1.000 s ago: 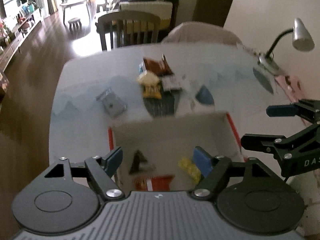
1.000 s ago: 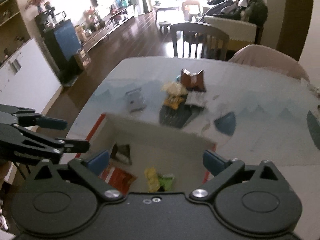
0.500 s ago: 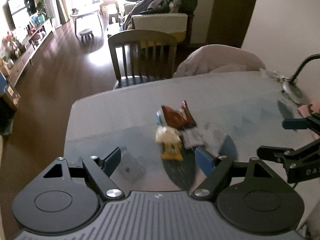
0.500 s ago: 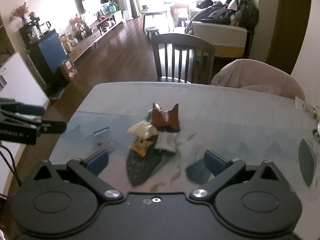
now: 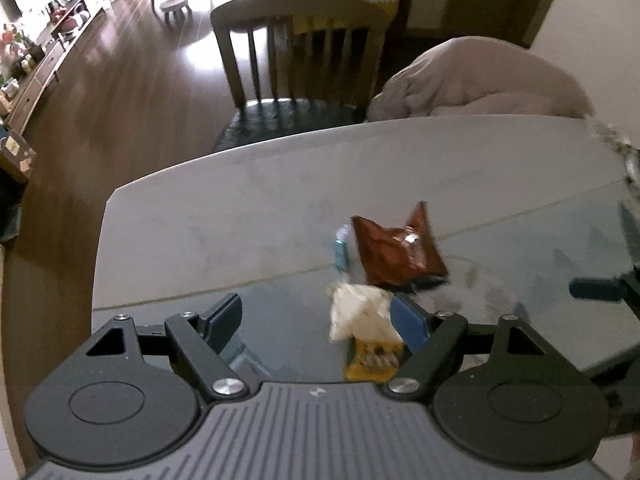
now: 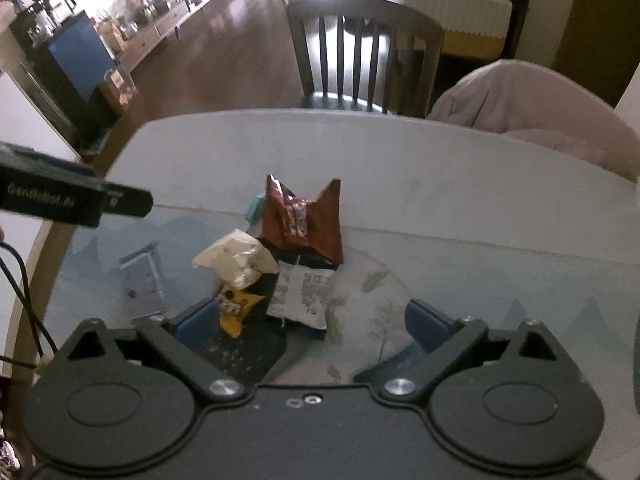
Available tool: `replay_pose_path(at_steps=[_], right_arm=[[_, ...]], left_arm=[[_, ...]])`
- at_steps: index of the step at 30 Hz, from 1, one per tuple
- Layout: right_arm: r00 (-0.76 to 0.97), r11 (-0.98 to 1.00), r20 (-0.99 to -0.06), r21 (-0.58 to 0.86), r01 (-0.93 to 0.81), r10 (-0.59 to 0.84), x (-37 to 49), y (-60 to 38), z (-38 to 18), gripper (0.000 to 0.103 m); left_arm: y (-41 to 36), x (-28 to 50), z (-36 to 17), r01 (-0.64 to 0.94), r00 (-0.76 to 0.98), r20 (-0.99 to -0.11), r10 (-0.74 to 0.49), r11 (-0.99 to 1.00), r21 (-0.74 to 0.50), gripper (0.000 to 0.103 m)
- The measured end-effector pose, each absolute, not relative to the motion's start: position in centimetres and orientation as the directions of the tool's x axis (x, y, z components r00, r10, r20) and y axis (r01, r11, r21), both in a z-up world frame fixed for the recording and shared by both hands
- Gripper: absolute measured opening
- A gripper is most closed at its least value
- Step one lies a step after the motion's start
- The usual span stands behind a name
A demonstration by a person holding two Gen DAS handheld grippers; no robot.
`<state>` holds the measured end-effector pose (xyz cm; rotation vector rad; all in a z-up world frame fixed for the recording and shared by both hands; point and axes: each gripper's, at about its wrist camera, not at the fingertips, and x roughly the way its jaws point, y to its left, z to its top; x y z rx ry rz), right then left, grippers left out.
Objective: Organize snacks
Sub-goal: 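Grasp the white printed packet with the right tool while the left grasps the teal mint candy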
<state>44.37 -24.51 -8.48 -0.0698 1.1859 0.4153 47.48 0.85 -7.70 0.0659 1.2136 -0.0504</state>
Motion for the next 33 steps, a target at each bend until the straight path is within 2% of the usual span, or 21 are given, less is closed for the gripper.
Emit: replay_pose_path(at_steps=[12,20,25,28,30,33], right_arm=[[0.172,0.908,-0.948,0.191,-0.373,0.270,47.7,-22.2,-16.9,0.092],[0.148,0.902,-0.960,0.163,-0.400,0.239,48.2,-21.1,-19.3,0.083],[0.156,0.905,-0.959,0.158,-0.396,0.236,47.8,-20.7,-19.6,0.083],[0.168,0.906,-0.959,0.146,-0.397,0.228,47.7,-20.5,-19.8,0.082],[0.174,0.906,-0.959,0.137,-0.402,0.222,47.7,-20.3,-19.9,0.081],[0.190,0.905,-0.957,0.125,-0.407,0.218,47.4,-20.1,-19.8,0.077]], left_arm=[[0.8,53.9,-15.3,0.017,0.250,-0.967,0.040,0.999,0.045,0.081],[0.8,55.2,-19.5,-0.002,0.204,-0.978,0.039,0.999,0.039,0.080],[0.8,55.7,-20.1,-0.019,0.215,-0.977,0.001,1.000,-0.004,0.080],[0.2,55.8,-20.4,-0.001,0.210,-0.978,0.000,1.000,0.000,0.074],[0.0,55.9,-20.8,-0.001,0.203,-0.979,0.001,1.000,0.000,0.064],[-0.2,55.9,-21.2,0.000,0.196,-0.981,0.005,1.000,0.005,0.056]])
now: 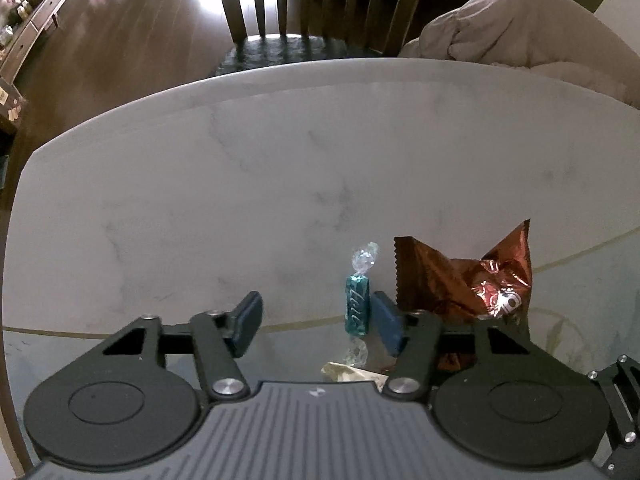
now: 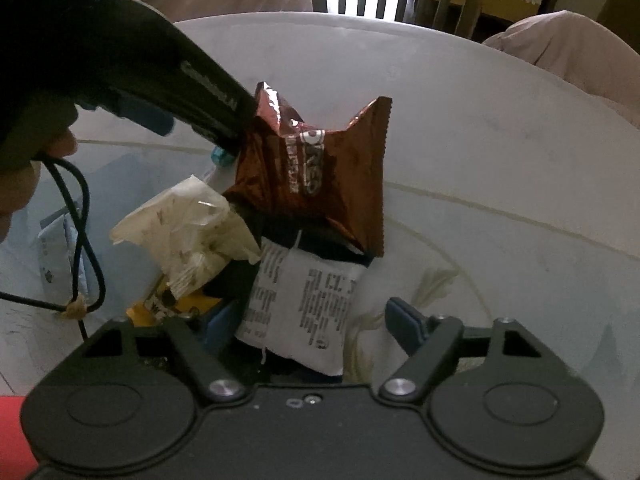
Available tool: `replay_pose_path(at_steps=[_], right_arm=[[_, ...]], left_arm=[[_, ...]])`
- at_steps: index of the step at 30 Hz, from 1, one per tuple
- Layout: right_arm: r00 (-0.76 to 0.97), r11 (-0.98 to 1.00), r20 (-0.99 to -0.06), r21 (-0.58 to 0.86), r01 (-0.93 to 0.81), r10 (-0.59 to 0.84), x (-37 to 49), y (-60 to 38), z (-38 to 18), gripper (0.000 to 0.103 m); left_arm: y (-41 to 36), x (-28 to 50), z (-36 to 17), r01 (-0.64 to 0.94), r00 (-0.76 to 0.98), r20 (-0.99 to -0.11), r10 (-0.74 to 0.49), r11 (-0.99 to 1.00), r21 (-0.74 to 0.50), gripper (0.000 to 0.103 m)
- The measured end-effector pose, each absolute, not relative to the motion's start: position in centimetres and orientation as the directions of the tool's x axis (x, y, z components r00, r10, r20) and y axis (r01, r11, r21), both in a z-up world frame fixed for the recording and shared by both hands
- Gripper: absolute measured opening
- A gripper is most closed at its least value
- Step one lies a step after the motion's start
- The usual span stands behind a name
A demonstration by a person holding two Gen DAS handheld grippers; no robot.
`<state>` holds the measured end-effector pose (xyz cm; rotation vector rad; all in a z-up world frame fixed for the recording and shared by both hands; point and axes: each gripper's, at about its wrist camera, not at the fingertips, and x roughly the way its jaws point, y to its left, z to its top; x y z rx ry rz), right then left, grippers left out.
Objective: Organize snacks
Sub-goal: 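Grasp the white printed packet with the right tool while the left grasps the teal mint candy, then carry the white packet and the teal mint candy over the box with both tools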
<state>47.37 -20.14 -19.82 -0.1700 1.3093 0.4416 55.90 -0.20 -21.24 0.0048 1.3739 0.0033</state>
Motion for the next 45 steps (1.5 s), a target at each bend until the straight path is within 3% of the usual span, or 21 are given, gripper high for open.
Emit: replay_pose_path(at_steps=[7,9,12,24,45], right_arm=[[0.241,0.901,-0.953,0.066,-0.429,0.185,46.1,-19.5,-18.7,0.054],[0.247,0.900,-0.950,0.068,-0.431,0.190,45.8,-19.7,-18.6,0.051],[0.250,0.902,-0.948,0.075,-0.425,0.197,45.4,-20.1,-18.5,0.049],[0.257,0.928,-0.943,0.113,-0.355,0.213,44.5,-23.7,-17.5,0.048],[0.423,0.936,-0.866,0.128,-0.327,0.266,38.7,-26.0,-5.2,0.048]], left_arm=[[-1.1,55.4,-21.2,0.033,0.227,-0.974,0.004,0.999,0.012,0.035],[-1.2,55.2,-21.2,0.043,0.237,-0.972,0.000,0.999,0.010,0.022],[-0.8,55.1,-21.3,0.039,0.240,-0.971,-0.010,0.999,-0.001,0.014],[3.3,52.9,-19.9,-0.071,0.270,-0.962,-0.028,0.996,-0.049,0.012],[4.3,45.3,-5.7,-0.078,0.440,-0.898,-0.012,0.996,-0.052,0.012]])
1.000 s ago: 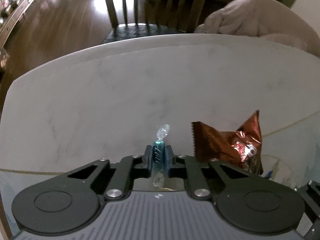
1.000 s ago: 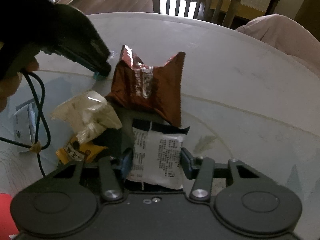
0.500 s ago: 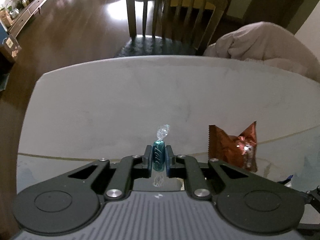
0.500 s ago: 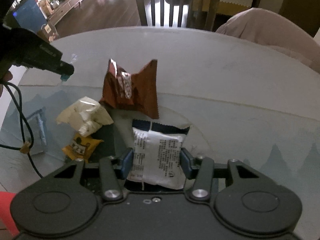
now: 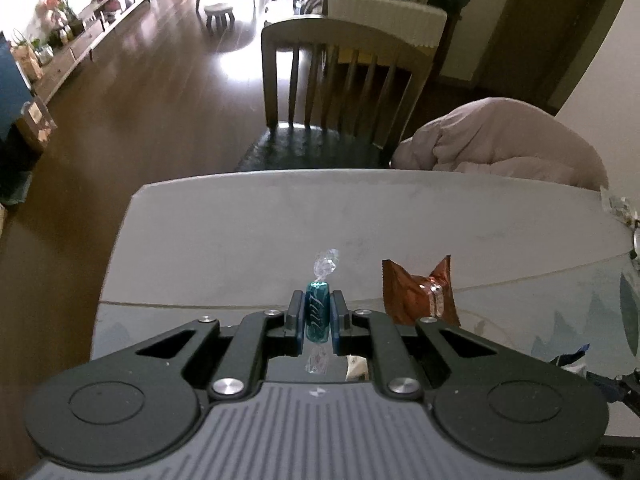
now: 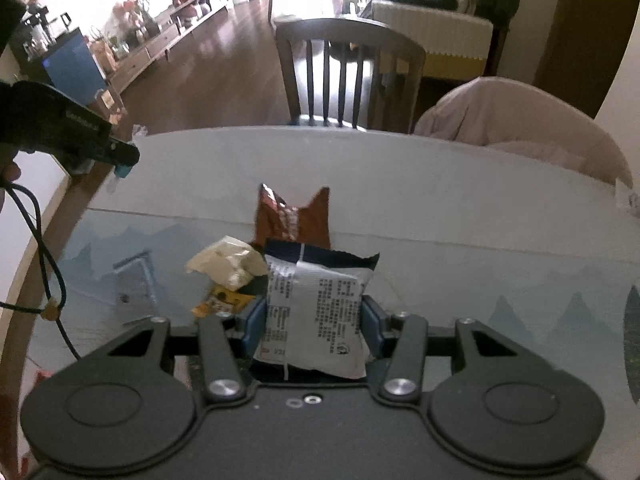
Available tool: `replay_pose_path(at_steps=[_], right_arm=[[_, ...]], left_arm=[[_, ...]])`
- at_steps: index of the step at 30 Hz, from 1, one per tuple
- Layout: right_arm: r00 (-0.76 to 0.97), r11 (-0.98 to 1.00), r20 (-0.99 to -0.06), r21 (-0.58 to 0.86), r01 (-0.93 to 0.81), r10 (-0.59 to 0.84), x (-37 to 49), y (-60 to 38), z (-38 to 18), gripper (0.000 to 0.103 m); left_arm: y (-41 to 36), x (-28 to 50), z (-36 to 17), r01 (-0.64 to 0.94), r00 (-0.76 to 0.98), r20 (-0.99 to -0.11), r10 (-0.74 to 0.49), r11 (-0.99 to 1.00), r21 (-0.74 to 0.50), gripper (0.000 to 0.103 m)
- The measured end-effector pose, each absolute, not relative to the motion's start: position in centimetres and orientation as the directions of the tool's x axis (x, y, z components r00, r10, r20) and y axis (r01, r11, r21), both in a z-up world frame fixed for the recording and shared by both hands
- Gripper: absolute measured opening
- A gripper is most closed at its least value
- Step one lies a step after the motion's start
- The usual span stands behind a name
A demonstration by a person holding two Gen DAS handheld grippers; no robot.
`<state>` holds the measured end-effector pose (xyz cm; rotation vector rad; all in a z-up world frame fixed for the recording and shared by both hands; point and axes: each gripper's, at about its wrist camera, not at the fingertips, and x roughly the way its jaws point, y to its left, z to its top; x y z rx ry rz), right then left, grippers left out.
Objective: Organize snacks
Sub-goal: 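Carry the white packet and the teal mint candy over the box with both tools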
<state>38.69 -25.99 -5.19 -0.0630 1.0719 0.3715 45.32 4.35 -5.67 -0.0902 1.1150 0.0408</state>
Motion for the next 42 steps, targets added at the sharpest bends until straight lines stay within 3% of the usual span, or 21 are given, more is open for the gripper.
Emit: replay_pose_path(at_steps=[19,42], right_arm=[[0.452,0.911,-0.827,0.161,-0.381,0.335,28.2,-24.2,0.7,0.048],[0.392,0.898,-0.846,0.202,-0.391,0.361,19.6,-22.5,-1.4,0.048]], left_arm=[[4.4,31.0,0.3,-0.013,0.433,-0.901,-0.035,0.999,-0.045,0.012],[3.2,19.3,-2.8,0.092,0.349,-0.932,-0.098,0.993,-0.070,0.012]])
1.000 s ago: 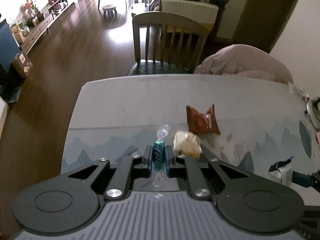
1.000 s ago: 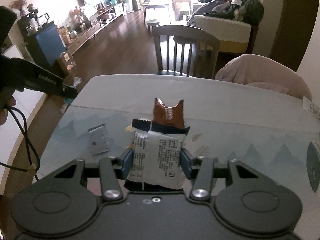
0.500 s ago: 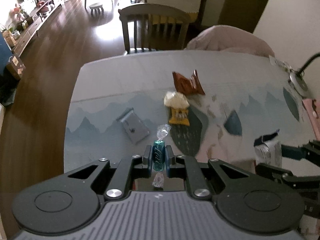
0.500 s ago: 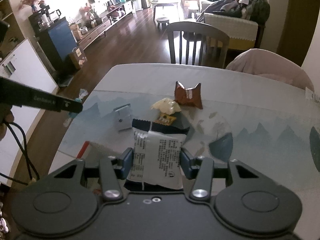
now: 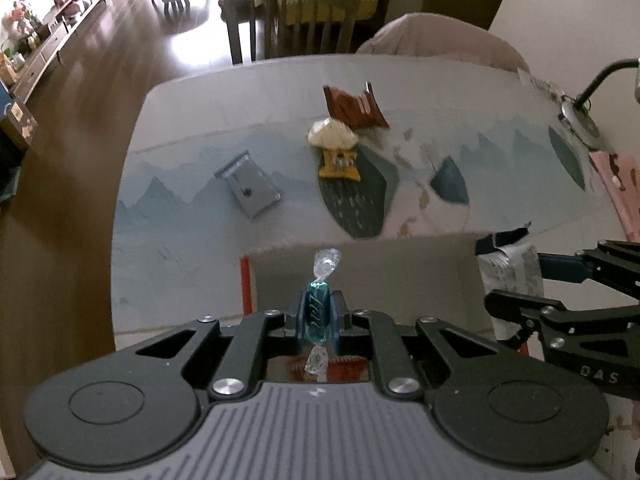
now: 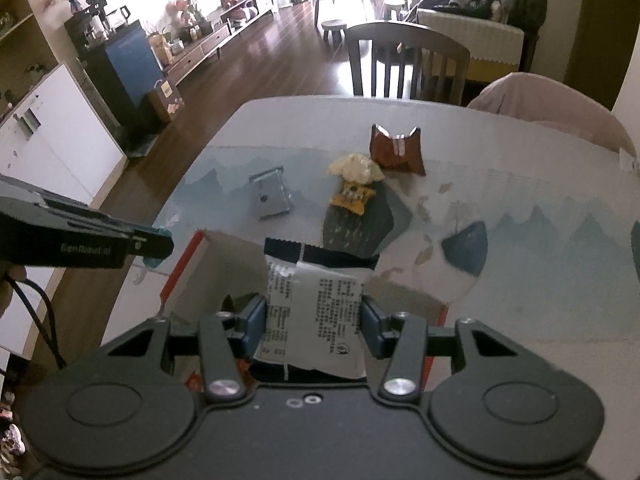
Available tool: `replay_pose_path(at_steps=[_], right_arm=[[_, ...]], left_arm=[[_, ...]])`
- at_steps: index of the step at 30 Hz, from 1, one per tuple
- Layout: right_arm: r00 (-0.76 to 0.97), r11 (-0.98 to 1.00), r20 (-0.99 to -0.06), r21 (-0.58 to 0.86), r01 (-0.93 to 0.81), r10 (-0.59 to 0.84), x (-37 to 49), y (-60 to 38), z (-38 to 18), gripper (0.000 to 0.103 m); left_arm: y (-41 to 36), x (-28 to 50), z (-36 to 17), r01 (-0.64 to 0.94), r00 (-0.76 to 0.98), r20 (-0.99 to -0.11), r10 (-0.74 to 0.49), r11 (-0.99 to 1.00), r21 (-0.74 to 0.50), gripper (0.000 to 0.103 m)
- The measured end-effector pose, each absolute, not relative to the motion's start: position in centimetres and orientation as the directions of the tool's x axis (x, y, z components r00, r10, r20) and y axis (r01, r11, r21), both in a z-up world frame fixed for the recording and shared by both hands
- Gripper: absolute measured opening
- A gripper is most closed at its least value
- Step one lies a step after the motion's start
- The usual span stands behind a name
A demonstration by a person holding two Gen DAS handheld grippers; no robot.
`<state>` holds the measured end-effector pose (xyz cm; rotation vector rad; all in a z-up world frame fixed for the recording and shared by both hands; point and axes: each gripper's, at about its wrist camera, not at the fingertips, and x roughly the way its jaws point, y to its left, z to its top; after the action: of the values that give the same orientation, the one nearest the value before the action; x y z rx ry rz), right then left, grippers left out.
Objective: Organize snacks
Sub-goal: 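Carry the white packet and the teal mint candy over the box with both tools, then open the right tool over the box while the left tool releases the teal mint candy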
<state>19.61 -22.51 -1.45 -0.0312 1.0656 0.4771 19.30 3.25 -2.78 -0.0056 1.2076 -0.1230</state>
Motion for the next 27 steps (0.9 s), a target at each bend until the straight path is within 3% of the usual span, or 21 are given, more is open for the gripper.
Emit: replay_pose_path(at_steps=[13,27], right_arm=[[0.314,0.905,-0.890,0.204,-0.373,0.330,17.4,-21.7,-7.2,0.048],[0.244,0.904,-0.925,0.181,-0.387,0.290,19.5,-19.2,-12.3,0.048]], left_arm=[[1.3,17.4,-8.5,0.115,0.254,-0.963,-0.094,0.991,-0.066,0.012],[0.2,21.1,-15.1,0.074,0.127,-0.991,-0.050,0.996,-0.040,0.012]])
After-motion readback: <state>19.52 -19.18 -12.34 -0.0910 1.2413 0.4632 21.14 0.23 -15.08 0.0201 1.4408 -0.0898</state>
